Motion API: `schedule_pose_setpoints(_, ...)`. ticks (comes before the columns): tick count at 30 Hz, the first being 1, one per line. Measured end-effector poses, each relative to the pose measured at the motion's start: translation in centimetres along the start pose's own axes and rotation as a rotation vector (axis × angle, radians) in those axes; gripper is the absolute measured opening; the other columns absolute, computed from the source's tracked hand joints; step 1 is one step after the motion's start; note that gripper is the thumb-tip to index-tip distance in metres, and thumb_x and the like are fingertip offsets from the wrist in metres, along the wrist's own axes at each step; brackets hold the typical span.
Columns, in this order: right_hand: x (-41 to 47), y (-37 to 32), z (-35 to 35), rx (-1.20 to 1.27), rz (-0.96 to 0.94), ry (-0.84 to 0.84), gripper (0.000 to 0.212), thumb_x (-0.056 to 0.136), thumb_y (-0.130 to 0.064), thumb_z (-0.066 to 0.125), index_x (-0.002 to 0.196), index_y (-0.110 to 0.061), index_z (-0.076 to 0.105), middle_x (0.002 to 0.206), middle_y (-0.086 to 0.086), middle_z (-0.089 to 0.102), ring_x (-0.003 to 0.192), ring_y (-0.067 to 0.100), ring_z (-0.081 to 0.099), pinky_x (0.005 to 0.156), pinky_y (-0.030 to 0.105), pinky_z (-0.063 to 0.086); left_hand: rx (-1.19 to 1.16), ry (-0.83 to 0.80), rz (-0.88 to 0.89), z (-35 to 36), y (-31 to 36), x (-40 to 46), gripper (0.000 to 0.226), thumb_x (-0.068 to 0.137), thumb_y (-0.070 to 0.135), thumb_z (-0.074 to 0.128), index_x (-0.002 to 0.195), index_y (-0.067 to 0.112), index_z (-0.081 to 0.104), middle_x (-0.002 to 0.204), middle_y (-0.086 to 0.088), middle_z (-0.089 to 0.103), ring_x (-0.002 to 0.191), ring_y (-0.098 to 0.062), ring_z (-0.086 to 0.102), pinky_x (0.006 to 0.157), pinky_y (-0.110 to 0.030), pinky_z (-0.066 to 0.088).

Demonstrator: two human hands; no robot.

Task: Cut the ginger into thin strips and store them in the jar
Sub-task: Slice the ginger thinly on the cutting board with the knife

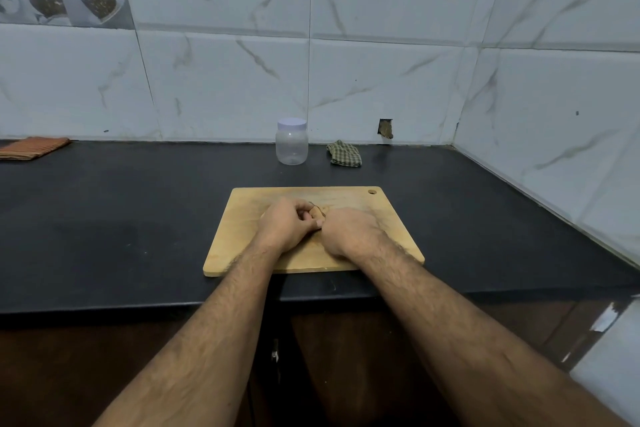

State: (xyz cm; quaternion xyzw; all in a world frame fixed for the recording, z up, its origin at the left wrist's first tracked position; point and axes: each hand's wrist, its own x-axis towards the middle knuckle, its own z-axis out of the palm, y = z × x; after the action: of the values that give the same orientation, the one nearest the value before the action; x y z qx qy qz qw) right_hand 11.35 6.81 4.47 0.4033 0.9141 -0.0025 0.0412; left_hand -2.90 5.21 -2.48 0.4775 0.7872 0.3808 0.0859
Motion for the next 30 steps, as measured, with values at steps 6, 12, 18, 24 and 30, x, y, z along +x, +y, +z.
schedule_pose_setpoints(6, -1.1, 0.8, 0.5, -0.008, 0.031, 0.022, 0.029, 0.097, -0.012, 0.047, 0.121, -0.011, 0.063, 0.122, 0.006, 0.062, 0.112, 0.025, 0.059, 0.087, 0.034, 0.048, -0.019, -0.009, -0.022, 0.0, 0.0, 0.1, 0.013, 0.076, 0.036, 0.079, 0.076, 0.036, 0.066, 0.067, 0.016, 0.063, 0.069, -0.007, 0.057, 0.09, -0.043, 0.05)
schedule_pose_setpoints(12, -3.4, 1.8, 1.4, 0.048, 0.031, 0.07, 0.027, 0.095, -0.01, 0.049, 0.118, -0.012, 0.063, 0.117, 0.008, 0.062, 0.103, 0.024, 0.06, 0.08, 0.034, 0.051, 0.042, -0.021, -0.035, -0.5, 0.7, -0.5, 0.013, 0.081, 0.038, 0.076, 0.082, 0.039, 0.063, 0.083, 0.017, 0.063, 0.089, -0.011, 0.06, 0.096, -0.043, 0.047)
schedule_pose_setpoints(18, -4.4, 2.2, 1.6, 0.03, 0.029, 0.016, 0.025, 0.096, -0.012, 0.048, 0.114, -0.011, 0.065, 0.111, 0.007, 0.065, 0.092, 0.022, 0.059, 0.075, 0.033, 0.05, 0.098, -0.04, -0.038, -1.1, 1.2, -1.0, 0.028, 0.085, 0.041, 0.072, 0.111, 0.034, 0.068, 0.095, 0.019, 0.062, 0.102, -0.009, 0.059, 0.103, -0.04, 0.042)
schedule_pose_setpoints(24, -2.8, 1.5, 1.2, 0.071, 0.074, 0.035, 0.026, 0.095, -0.013, 0.051, 0.117, -0.012, 0.064, 0.115, 0.007, 0.064, 0.099, 0.022, 0.06, 0.077, 0.032, 0.051, 0.072, -0.033, -0.029, -1.1, 1.1, -1.2, 0.011, 0.085, 0.041, 0.072, 0.091, 0.041, 0.063, 0.086, 0.022, 0.061, 0.098, -0.007, 0.058, 0.103, -0.041, 0.04)
schedule_pose_setpoints(30, -2.1, 2.3, 0.9, 0.098, 0.131, 0.017, 0.028, 0.096, -0.011, 0.048, 0.12, -0.012, 0.063, 0.121, 0.006, 0.063, 0.106, 0.024, 0.061, 0.076, 0.034, 0.049, 0.077, -0.026, -0.038, -0.9, 0.8, -1.1, 0.023, 0.084, 0.045, 0.071, 0.106, 0.037, 0.07, 0.095, 0.018, 0.067, 0.103, -0.009, 0.059, 0.103, -0.041, 0.039)
